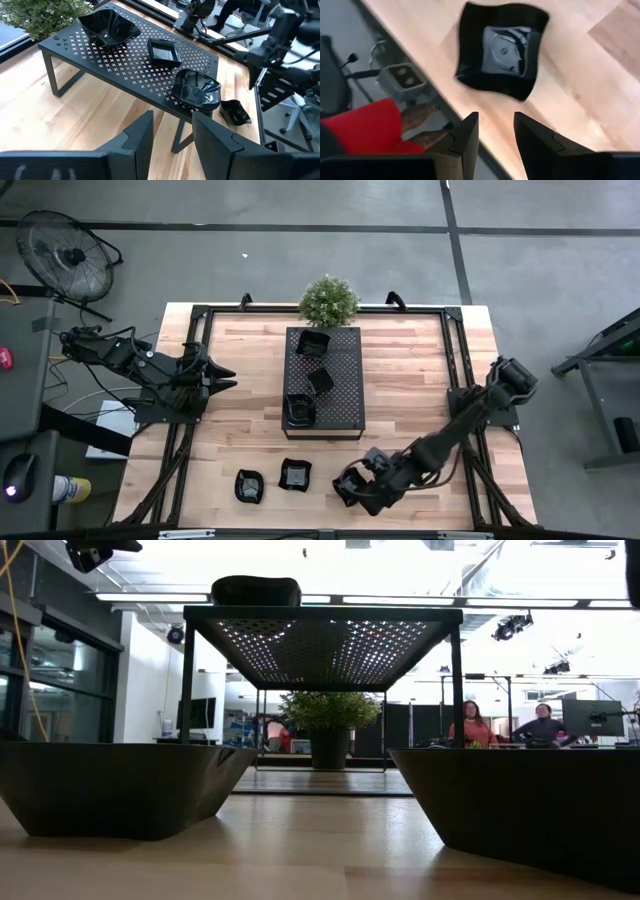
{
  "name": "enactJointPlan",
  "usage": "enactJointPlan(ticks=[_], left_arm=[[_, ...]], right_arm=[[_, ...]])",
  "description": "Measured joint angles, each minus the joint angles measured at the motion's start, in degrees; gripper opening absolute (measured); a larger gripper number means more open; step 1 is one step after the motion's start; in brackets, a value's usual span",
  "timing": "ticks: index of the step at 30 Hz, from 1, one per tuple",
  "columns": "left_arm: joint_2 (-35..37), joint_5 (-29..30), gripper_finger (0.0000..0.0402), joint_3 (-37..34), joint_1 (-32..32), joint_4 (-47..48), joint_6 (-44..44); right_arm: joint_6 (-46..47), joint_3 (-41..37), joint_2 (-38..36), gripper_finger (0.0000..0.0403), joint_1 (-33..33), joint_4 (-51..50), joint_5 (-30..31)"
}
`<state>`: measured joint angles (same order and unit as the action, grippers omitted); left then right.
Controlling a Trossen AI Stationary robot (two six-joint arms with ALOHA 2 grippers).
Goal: Pick & Place Mini shaped plates
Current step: Stack the distorted square plate on top of the distorted square plates on the shelf
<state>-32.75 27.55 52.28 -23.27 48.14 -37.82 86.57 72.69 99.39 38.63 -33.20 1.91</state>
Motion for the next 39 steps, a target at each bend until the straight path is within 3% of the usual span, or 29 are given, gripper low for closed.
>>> enactJointPlan(ticks=[16,22,39], left_arm=[[-0.01,0.0,0.0134,0.01,0.0,0.0,0.01],[-0.01,-0.02,0.0134,0.01,0.0,0.0,0.02],[-0.02,0.03,0.0134,0.01,-0.02,1.32,0.02]], right_arm=[[-1.56,-0.02,7.55,0.0119,-1.74,-2.45,4.34],[1.77,-0.02,7.66,0.0119,-0.25,-2.55,10.62],[0.4,-0.66,8.66,0.0119,-0.02,-0.42,9.72]])
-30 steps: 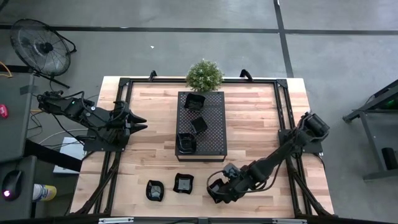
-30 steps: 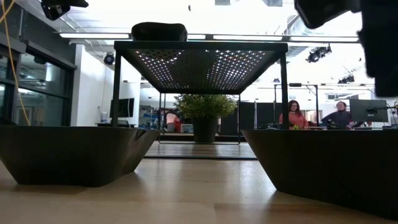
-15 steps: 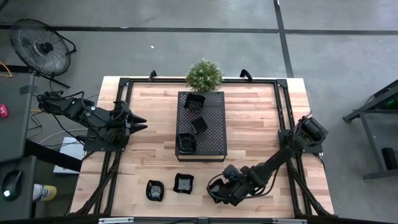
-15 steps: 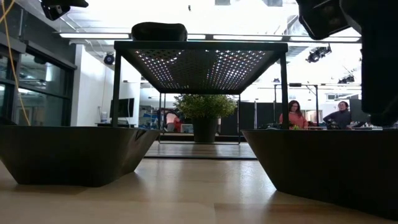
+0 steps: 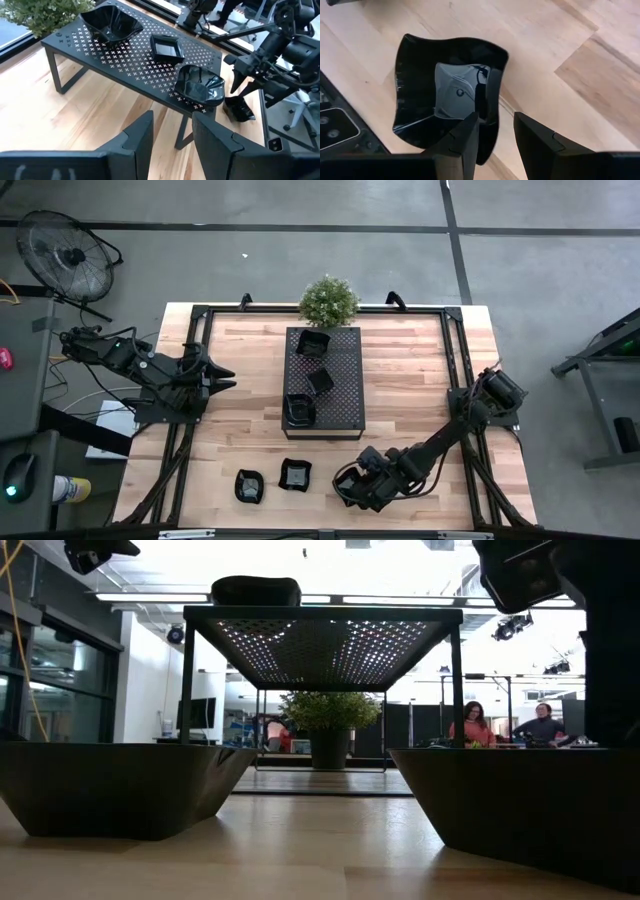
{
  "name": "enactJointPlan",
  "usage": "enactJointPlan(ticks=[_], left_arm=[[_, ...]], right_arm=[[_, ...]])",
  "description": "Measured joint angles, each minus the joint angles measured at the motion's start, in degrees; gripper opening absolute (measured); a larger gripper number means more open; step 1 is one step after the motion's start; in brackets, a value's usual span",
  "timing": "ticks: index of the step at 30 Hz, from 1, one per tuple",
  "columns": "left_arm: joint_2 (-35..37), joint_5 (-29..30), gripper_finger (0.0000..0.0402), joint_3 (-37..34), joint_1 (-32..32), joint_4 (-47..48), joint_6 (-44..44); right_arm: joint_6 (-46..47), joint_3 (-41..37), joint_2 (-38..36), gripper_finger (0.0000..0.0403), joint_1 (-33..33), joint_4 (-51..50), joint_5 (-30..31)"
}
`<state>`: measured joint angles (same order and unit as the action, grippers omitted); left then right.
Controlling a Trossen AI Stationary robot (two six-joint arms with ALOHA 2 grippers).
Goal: Pick & Place Mini shaped plates
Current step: Stack the distorted square plate on top of the distorted square plates on the shelf
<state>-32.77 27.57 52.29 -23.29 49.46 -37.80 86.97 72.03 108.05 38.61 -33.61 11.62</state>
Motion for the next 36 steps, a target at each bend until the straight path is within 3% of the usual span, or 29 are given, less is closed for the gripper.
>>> enactJointPlan(ticks=[5,13,26,36], left_arm=[[0.02,0.0,0.0134,0.0,0.0,0.54,0.0],[0.0,0.02,0.0134,0.0,0.02,0.5,0.0],[0.0,0.07,0.0134,0.0,0.01,0.46,0.0],[0.01,0.01,0.0134,0.0,0.01,0.43,0.0]], right_arm=[[0.06,-2.86,0.0,0.0119,0.02,5.67,-0.18],[1.49,-3.34,0.04,0.0115,-0.09,5.56,0.63],[0.92,-3.34,0.04,0.0007,-0.09,6.38,-1.36],[1.4,-3.34,-0.89,0.0002,-0.09,6.9,-2.04]])
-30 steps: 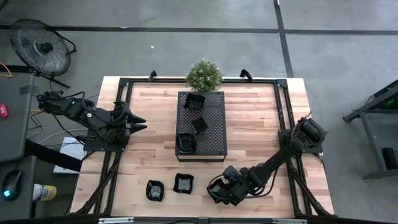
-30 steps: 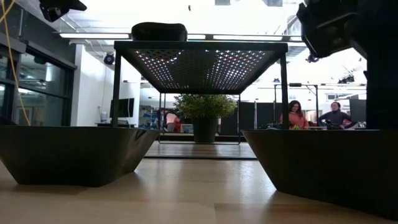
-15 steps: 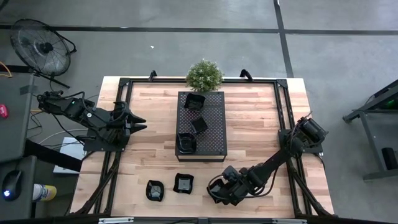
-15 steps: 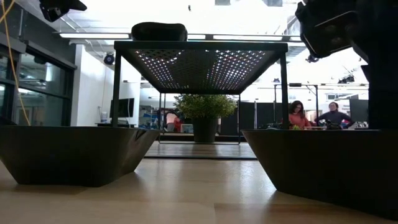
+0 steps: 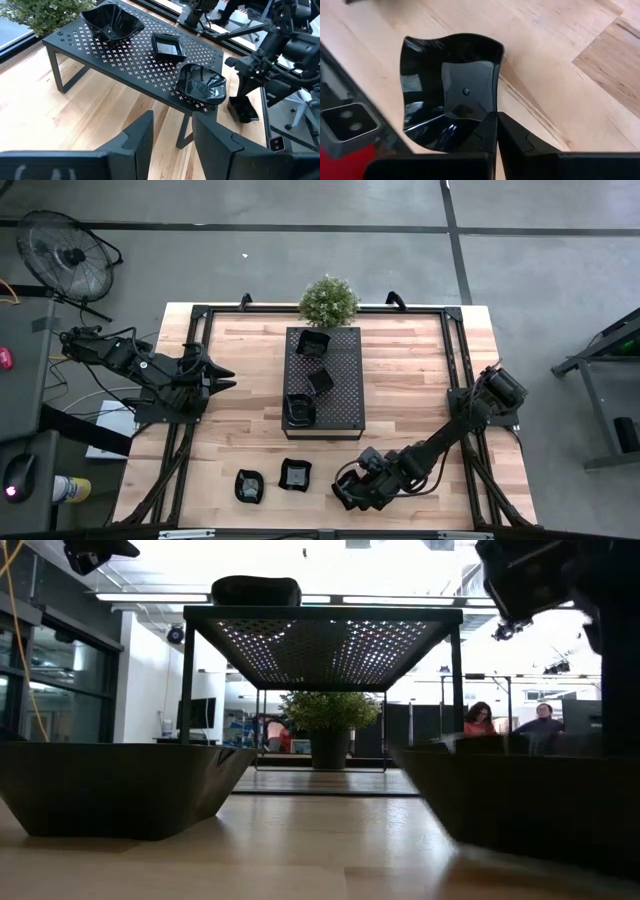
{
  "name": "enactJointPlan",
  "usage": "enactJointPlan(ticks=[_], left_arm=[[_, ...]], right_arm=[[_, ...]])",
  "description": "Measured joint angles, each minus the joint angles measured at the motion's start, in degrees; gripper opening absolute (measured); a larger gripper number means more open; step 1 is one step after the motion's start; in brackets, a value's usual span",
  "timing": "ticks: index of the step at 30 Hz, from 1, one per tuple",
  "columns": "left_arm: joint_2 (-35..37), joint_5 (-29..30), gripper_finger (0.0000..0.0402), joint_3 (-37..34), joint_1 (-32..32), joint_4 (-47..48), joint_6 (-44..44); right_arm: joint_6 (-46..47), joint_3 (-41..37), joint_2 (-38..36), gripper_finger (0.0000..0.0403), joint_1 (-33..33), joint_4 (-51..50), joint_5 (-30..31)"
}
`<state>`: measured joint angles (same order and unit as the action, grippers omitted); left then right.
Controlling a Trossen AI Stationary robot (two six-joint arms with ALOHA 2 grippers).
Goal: Pick & Place Mini shaped plates
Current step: Stack the distorted square plate on top of the distorted square plates on the shelf
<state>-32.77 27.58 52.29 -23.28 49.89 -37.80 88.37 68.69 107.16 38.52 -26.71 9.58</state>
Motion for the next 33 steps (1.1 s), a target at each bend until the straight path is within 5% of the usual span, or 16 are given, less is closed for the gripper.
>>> enactJointPlan(ticks=[12,20,33], left_arm=[[-0.01,-0.07,0.0134,0.0,-0.01,-0.03,0.0],[0.0,-0.12,0.0134,0.0,0.01,-0.03,0.0],[0.0,-0.19,0.0134,0.0,0.01,-0.05,-0.01]], right_arm=[[1.89,0.04,-10.74,0.0001,0.0,-2.88,1.09],[3.26,0.04,-20.29,0.0,-0.39,-6.02,8.56],[-0.6,1.09,-27.05,0.0,-9.84,-7.92,15.59]])
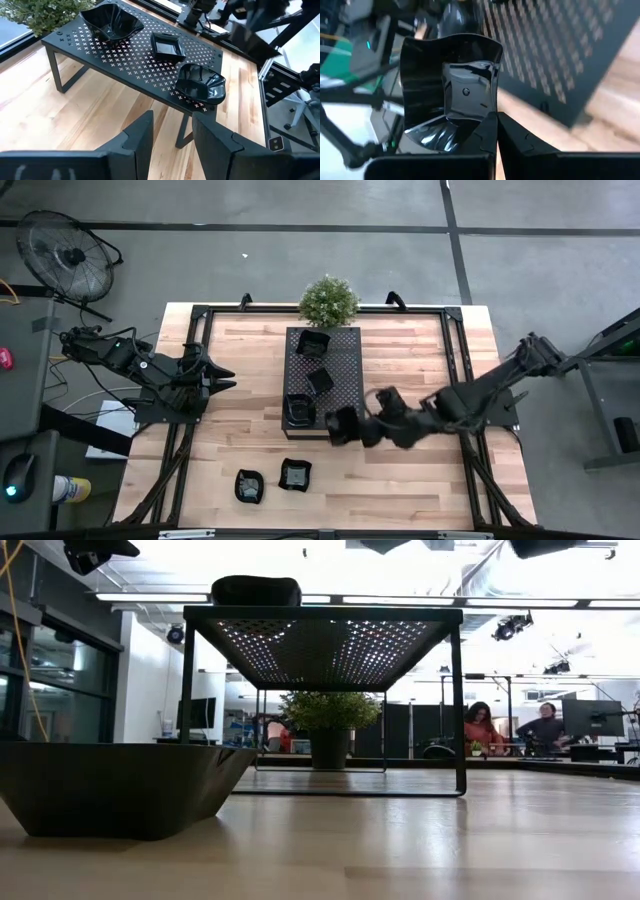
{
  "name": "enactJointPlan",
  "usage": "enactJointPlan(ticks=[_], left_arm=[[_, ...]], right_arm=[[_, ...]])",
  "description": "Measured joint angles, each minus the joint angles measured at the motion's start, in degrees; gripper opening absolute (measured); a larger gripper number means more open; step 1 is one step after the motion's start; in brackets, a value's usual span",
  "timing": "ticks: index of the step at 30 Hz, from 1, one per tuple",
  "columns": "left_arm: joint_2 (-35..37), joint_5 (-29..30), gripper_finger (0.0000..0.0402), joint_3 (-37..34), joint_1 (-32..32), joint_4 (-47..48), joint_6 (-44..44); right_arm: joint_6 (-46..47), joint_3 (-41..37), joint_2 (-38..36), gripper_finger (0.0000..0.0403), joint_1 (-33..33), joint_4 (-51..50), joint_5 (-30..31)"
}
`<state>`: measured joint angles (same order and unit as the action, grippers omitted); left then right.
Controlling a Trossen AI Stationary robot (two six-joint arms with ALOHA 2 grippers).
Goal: Pick & Place Mini shaped plates
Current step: Stack the distorted square plate on top of the distorted square plates on the shelf
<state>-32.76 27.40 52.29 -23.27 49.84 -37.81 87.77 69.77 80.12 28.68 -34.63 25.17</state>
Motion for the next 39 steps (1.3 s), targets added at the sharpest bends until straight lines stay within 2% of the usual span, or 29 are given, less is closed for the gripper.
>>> enactJointPlan(ticks=[17,22,26,33,39], left_arm=[[0.01,0.17,0.0134,0.0,0.0,-0.13,-0.01],[-0.01,0.28,0.0134,0.0,0.0,-0.54,-0.01],[-0.01,1.18,0.0134,0.0,0.0,-0.66,0.0],[0.02,2.13,0.0134,0.0,0.0,-1.26,0.01],[0.03,1.9,0.0134,0.0,0.0,-4.73,0.01]], right_arm=[[-15.59,12.88,0.11,0.0,-22.79,0.34,-1.73],[-17.49,14.11,0.85,0.0,-28.28,4.95,-2.47],[-18.49,15.78,4.1,0.0,-31.33,9.17,-5.14],[-18.2,20.06,12.13,0.0,-35.7,7.74,-11.46],[-14.92,21.53,14.7,0.0,-38.21,7.03,-13.66]])
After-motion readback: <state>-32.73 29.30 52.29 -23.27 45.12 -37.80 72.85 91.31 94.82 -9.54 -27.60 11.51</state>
